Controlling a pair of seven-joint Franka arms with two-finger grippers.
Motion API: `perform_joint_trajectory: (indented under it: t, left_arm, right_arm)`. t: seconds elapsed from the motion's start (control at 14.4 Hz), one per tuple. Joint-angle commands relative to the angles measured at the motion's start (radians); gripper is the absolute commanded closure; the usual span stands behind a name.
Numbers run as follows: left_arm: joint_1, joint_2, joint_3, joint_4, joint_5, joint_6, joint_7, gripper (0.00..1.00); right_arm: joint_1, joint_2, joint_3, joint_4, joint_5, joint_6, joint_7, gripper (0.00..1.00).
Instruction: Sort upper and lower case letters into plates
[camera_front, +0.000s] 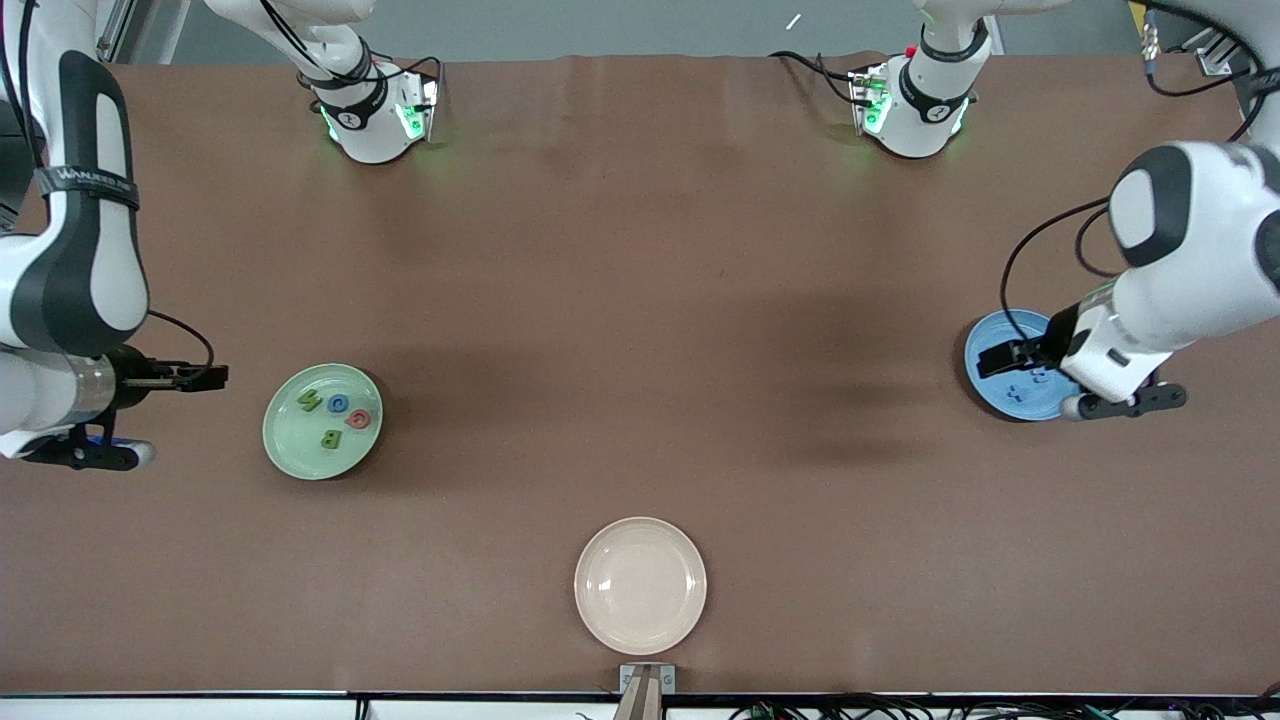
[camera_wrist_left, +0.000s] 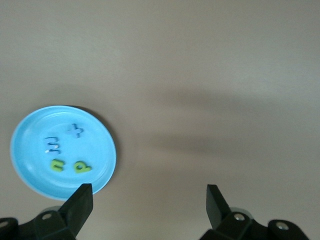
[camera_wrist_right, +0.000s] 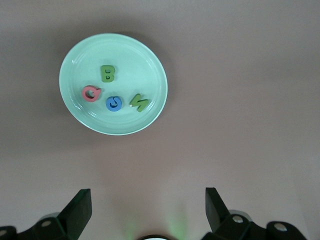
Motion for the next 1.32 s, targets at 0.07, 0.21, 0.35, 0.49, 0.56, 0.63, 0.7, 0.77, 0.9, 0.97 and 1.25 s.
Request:
perform_joint_trajectory:
  t: [0.07,0.21,0.35,0.49,0.56,0.63,0.7,0.77,0.9,0.97,1.25]
  left_arm:
    - [0.016,-0.165,0.008,-0.005,-0.007,-0.105,0.026,0.00]
    - [0.028,-0.179,0.007,0.059,-0.007,-0.183,0.040,0.00]
    - [0.028,-0.179,0.008,0.155,-0.007,-0.302,0.043,0.00]
    - [0.030,-0.178,0.008,0.258,-0.007,-0.405,0.044,0.00]
    - [0.030,-0.178,0.010,0.294,-0.007,-0.439,0.061,0.00]
    - [0.031,-0.179,0.013,0.302,-0.004,-0.462,0.088,0.00]
    - [0.048,-0.186,0.016,0.302,-0.003,-0.469,0.113,0.00]
    - [0.053,-0.190,0.016,0.302,0.009,-0.470,0.133,0.00]
    - [0.054,-0.193,0.016,0.303,0.049,-0.470,0.187,0.00]
    - [0.054,-0.193,0.016,0.303,0.062,-0.469,0.194,0.00]
    - [0.051,-0.186,0.010,0.303,0.092,-0.463,0.194,0.00]
  right_arm:
    - [-0.026,0.008,0.017,0.095,-0.016,-0.016,-0.013,0.00]
    - [-0.023,-0.001,0.019,0.096,-0.016,-0.021,-0.017,0.00]
    - [-0.027,0.000,0.025,0.122,-0.014,-0.015,-0.020,0.00]
    - [-0.032,0.000,0.026,0.144,-0.002,-0.019,-0.023,0.00]
    - [-0.029,0.000,0.025,0.146,-0.004,-0.019,-0.023,0.00]
    - [-0.029,0.000,0.025,0.147,-0.005,-0.021,-0.026,0.00]
    - [-0.034,0.000,0.025,0.147,-0.004,-0.021,-0.035,0.00]
    - [-0.038,-0.001,0.026,0.149,0.007,-0.021,-0.046,0.00]
    - [-0.021,-0.003,0.023,0.171,0.007,-0.018,-0.049,0.00]
    - [-0.017,-0.009,0.022,0.175,0.010,-0.021,-0.048,0.00]
    - [-0.060,-0.084,0.020,0.137,0.088,-0.030,-0.196,0.00]
